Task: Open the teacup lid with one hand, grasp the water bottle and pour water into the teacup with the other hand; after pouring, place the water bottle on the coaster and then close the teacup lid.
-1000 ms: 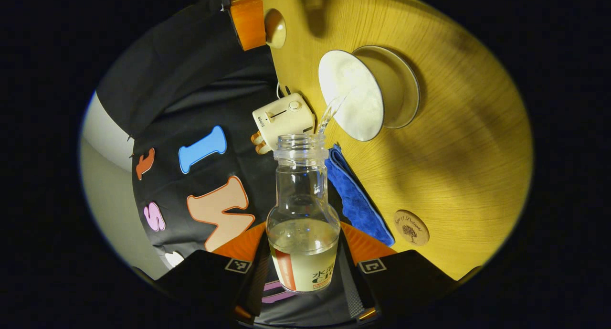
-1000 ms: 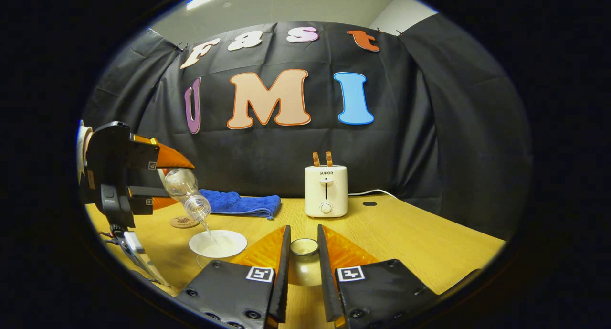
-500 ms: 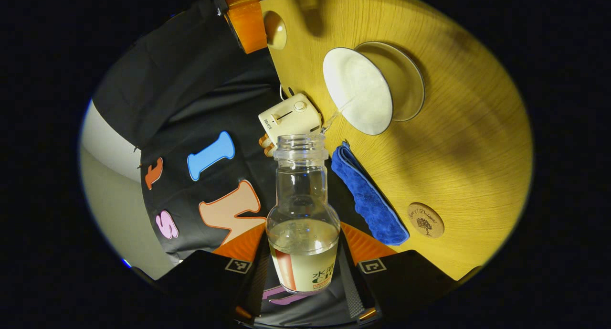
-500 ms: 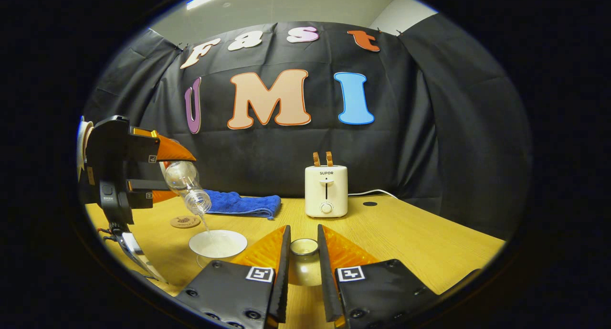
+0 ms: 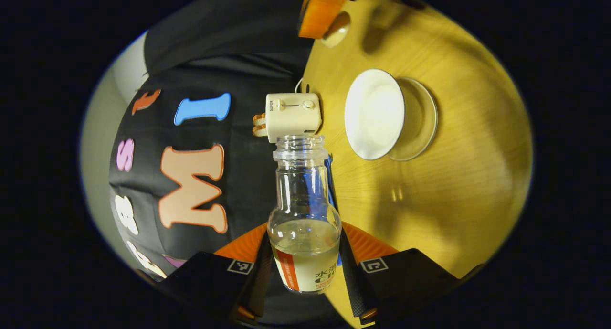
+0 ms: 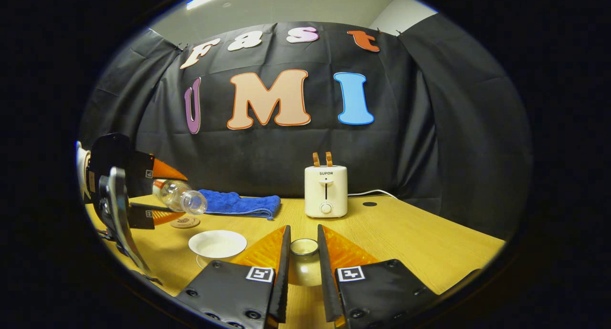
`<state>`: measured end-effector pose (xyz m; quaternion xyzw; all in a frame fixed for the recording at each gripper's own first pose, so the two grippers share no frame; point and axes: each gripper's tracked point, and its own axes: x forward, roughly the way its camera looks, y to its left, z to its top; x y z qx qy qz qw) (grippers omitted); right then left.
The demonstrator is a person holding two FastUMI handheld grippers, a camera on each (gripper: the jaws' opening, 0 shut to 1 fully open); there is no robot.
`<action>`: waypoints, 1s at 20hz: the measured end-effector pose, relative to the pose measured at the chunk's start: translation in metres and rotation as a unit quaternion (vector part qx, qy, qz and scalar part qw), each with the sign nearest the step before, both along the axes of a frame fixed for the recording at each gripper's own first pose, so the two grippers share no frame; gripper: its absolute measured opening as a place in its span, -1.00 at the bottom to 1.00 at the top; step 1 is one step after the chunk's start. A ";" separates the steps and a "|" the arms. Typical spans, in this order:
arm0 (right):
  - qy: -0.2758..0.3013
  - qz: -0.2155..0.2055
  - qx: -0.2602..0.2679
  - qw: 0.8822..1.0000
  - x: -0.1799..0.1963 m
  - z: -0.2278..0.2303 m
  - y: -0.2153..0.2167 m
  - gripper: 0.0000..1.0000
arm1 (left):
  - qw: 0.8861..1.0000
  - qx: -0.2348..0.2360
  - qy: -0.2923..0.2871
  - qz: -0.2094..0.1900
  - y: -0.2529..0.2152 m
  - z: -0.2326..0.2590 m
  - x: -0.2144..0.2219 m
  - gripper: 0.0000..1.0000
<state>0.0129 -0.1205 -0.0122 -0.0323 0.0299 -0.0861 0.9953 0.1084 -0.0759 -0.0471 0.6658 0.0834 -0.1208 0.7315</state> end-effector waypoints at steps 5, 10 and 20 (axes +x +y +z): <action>0.000 0.000 0.000 1.000 -0.001 0.000 0.001 -0.33 | 0.985 -0.163 -0.004 0.061 0.015 -0.008 0.004 0.31; 0.000 0.000 0.000 1.000 -0.001 0.001 0.000 -0.33 | 0.931 -0.347 -0.058 0.093 0.033 0.013 -0.001 0.30; -0.001 -0.001 -0.001 1.000 -0.001 0.001 0.001 -0.32 | 0.789 -0.591 -0.100 0.133 0.079 0.045 0.033 0.31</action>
